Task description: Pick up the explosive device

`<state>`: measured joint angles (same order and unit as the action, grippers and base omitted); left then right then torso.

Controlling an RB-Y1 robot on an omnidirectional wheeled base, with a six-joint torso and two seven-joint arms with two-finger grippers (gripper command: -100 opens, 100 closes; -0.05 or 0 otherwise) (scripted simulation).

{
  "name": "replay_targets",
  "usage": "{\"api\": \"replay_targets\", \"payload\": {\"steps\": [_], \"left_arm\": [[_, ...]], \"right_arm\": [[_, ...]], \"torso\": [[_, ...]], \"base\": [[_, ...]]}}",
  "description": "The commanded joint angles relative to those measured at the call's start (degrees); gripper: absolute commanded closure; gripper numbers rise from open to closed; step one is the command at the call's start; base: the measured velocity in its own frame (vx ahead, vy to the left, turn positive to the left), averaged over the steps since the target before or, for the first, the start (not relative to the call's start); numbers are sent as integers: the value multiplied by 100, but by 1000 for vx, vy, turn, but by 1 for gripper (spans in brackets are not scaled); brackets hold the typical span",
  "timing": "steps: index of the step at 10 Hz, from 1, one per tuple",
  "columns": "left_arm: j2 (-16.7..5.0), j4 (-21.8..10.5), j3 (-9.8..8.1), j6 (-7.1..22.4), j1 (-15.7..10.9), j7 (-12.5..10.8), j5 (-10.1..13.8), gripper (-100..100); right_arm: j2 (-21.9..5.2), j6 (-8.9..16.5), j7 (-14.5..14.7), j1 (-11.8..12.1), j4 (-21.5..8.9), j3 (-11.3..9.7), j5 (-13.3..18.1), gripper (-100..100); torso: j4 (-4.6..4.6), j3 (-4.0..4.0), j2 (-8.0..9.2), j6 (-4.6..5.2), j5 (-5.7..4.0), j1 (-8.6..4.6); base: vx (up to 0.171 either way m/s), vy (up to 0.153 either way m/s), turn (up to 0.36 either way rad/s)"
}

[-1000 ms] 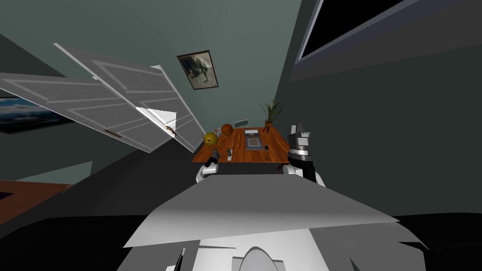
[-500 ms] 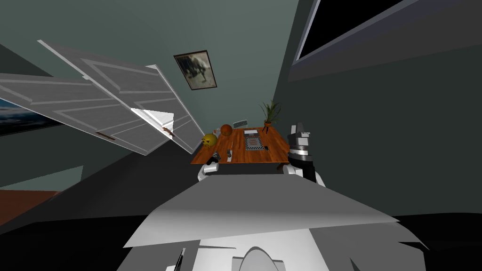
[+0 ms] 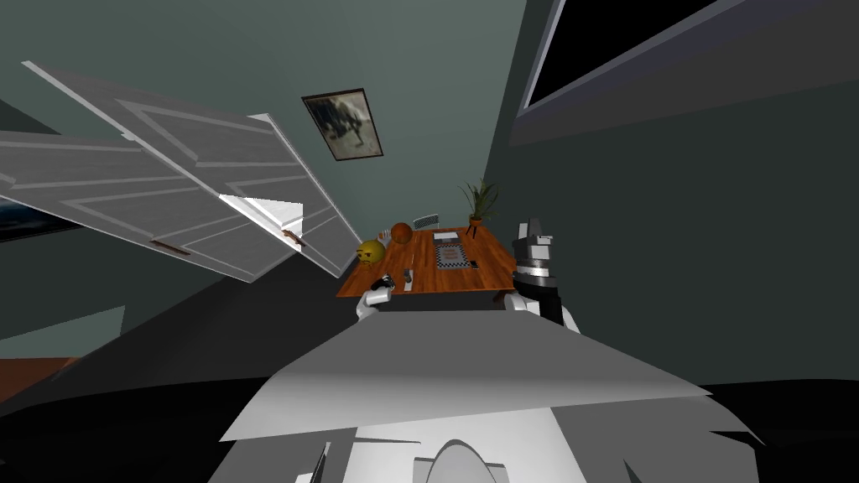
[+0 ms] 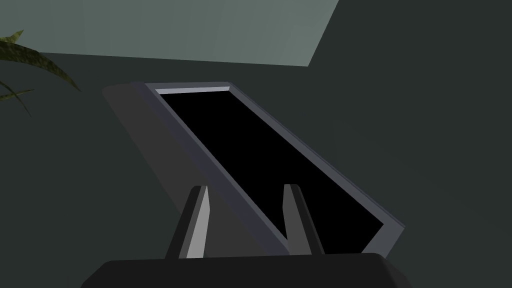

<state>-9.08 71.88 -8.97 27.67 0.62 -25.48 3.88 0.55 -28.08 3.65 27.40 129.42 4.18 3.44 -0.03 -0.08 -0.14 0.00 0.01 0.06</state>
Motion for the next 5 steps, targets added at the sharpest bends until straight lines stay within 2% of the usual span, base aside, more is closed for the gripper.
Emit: {"api": "replay_targets", "payload": {"steps": [1, 2, 5], "left_arm": [[42, -265, -79, 283, -185, -205, 37, -100], [42, -265, -79, 283, -185, -205, 37, -100], [124, -714, -207, 674, -514, -534, 103, -100]], "right_arm": [[0, 0, 0, 0, 0, 0, 0, 0], [0, 0, 0, 0, 0, 0, 0, 0], [0, 0, 0, 0, 0, 0, 0, 0]], "torso": [[0, 0, 0, 0, 0, 0], [-1, -3, -5, 0, 0, 2], [0, 0, -1, 0, -1, -2]], "base": [[50, 30, -85], [33, 21, -25], [33, 18, -67]]}}
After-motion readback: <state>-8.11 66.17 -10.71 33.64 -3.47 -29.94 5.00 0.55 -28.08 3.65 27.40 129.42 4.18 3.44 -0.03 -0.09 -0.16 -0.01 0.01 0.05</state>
